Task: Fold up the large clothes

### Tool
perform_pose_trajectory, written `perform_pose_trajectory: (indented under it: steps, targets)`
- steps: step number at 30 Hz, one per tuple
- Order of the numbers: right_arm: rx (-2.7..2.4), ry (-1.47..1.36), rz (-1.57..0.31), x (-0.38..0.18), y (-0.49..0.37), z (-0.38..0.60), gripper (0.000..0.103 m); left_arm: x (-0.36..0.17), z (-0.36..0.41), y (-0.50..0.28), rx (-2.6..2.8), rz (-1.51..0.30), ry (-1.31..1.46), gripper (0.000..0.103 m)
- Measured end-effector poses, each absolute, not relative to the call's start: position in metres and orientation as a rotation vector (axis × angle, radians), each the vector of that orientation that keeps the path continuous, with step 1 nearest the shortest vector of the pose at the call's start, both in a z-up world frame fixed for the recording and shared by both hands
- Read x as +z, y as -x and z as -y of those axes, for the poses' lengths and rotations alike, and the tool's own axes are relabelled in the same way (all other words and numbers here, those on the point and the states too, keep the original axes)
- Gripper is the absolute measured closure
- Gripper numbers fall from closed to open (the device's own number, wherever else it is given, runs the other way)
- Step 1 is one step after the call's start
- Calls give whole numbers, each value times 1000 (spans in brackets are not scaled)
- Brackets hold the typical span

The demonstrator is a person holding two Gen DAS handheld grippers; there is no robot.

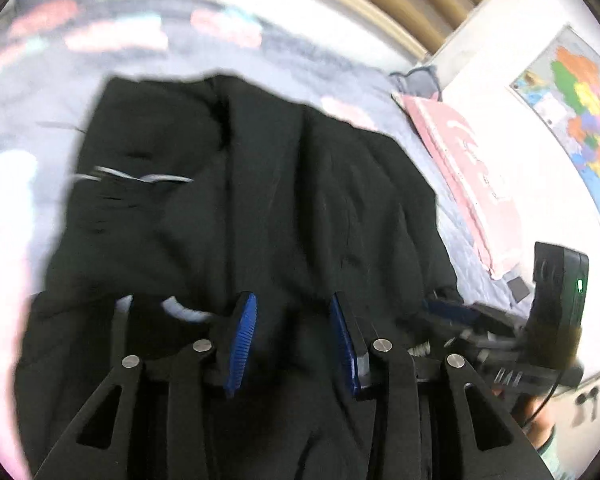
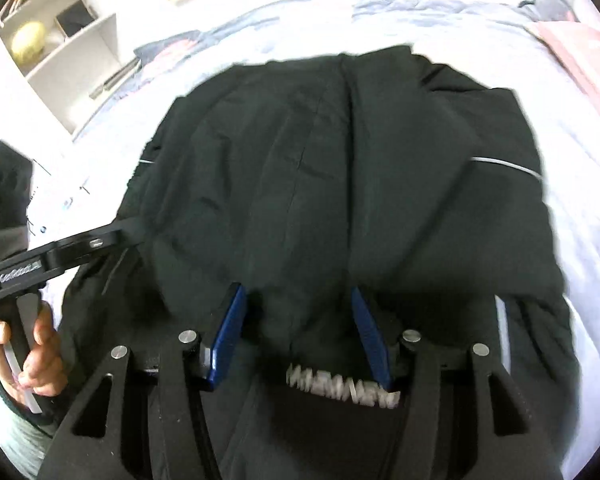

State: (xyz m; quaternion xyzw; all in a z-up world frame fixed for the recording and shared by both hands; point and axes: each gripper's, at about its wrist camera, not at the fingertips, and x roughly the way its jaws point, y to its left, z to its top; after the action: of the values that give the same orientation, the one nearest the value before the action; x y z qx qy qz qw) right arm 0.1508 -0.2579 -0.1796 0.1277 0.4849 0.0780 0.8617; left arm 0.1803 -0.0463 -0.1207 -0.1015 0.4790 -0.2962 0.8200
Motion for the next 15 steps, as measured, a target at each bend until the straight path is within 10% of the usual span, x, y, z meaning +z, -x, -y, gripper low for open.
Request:
perform_pose_trajectory:
  steps: [15]
  targets:
    - [52,-349,-960,-156,-29,298,43,-113,-122,-68,-384,-954,319,48]
